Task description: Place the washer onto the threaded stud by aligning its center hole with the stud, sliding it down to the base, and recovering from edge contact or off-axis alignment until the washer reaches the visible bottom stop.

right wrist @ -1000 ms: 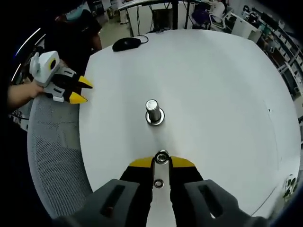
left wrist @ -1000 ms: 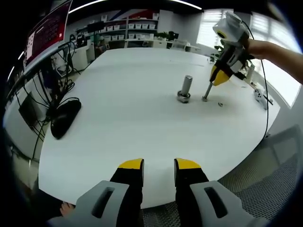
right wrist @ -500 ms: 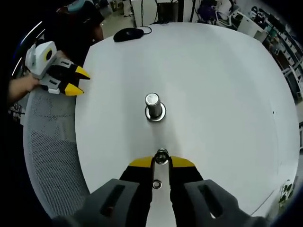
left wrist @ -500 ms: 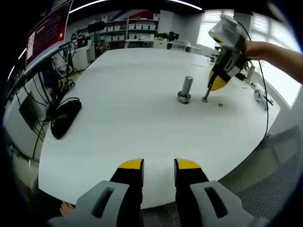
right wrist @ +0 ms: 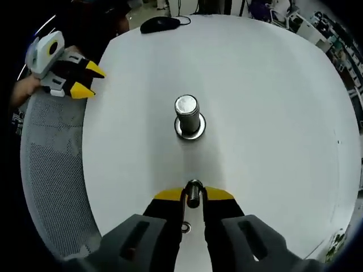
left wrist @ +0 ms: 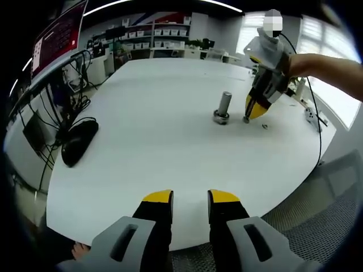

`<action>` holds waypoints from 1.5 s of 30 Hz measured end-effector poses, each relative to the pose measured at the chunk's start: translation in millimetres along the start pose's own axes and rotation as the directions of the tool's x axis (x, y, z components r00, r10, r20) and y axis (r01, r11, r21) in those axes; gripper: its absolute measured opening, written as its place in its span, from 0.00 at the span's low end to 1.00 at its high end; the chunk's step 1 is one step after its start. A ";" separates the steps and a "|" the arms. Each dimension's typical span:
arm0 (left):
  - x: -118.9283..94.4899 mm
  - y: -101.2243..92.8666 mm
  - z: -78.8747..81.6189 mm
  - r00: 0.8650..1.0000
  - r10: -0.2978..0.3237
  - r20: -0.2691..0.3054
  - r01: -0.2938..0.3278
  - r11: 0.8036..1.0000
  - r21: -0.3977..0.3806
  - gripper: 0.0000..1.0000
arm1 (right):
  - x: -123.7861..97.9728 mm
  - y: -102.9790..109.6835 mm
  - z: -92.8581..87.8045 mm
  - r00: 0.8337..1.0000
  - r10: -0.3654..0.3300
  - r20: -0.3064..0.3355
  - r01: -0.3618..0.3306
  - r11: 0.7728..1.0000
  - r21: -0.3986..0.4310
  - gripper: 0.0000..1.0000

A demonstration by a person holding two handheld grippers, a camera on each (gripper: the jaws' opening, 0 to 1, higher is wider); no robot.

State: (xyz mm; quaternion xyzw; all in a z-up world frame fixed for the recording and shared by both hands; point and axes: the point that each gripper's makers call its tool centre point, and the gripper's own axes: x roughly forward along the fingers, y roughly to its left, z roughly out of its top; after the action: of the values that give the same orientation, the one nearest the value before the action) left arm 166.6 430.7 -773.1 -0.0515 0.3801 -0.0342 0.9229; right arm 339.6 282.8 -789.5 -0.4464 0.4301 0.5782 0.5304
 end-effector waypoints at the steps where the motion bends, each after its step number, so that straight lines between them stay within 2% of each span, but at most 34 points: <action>1: 0.2 0.2 0.1 1.000 0.000 0.001 0.000 1.000 0.000 0.22 | 0.4 -0.3 1.0 1.000 -0.002 0.008 0.002 1.000 -0.008 0.19; 4: -0.1 0.2 0.1 1.000 0.000 0.001 0.000 1.000 -0.001 0.22 | 1.2 -0.8 3.4 1.000 -0.006 0.029 0.006 1.000 -0.007 0.28; 13: -0.1 0.1 -0.2 1.000 -0.001 0.000 0.001 1.000 0.000 0.22 | -2.9 -0.6 -13.7 0.999 -0.019 0.041 0.019 1.000 -0.014 0.30; 16: -0.3 0.1 -0.2 1.000 -0.001 0.000 0.001 1.000 0.001 0.22 | -5.9 -4.1 -19.5 0.998 -0.048 0.050 0.049 0.999 -0.011 0.32; 20: -0.3 0.4 -0.2 1.000 0.001 -0.001 -0.001 1.000 0.005 0.22 | -8.9 -2.5 -25.8 0.996 -0.051 0.069 0.050 0.999 0.022 0.32; 30: -0.5 -0.7 0.3 1.000 -0.003 0.001 0.003 1.000 -0.001 0.22 | -7.8 13.0 -48.8 0.999 -0.004 0.037 0.002 0.999 0.044 0.28; 39: -0.9 0.0 1.8 1.000 0.000 0.011 0.000 1.000 -0.005 0.22 | -2.8 14.5 -57.1 1.000 0.001 0.006 -0.001 1.000 0.009 0.26; 45: -0.8 -0.1 0.6 1.000 0.000 0.004 0.000 1.000 -0.005 0.22 | -3.7 14.0 -57.8 1.000 -0.022 -0.011 0.021 0.998 -0.064 0.23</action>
State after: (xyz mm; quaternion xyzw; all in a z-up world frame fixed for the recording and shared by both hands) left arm 166.4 430.7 -772.2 -0.0538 0.3784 -0.0333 0.9235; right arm 329.2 224.9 -798.9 -0.4712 0.4098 0.5832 0.5195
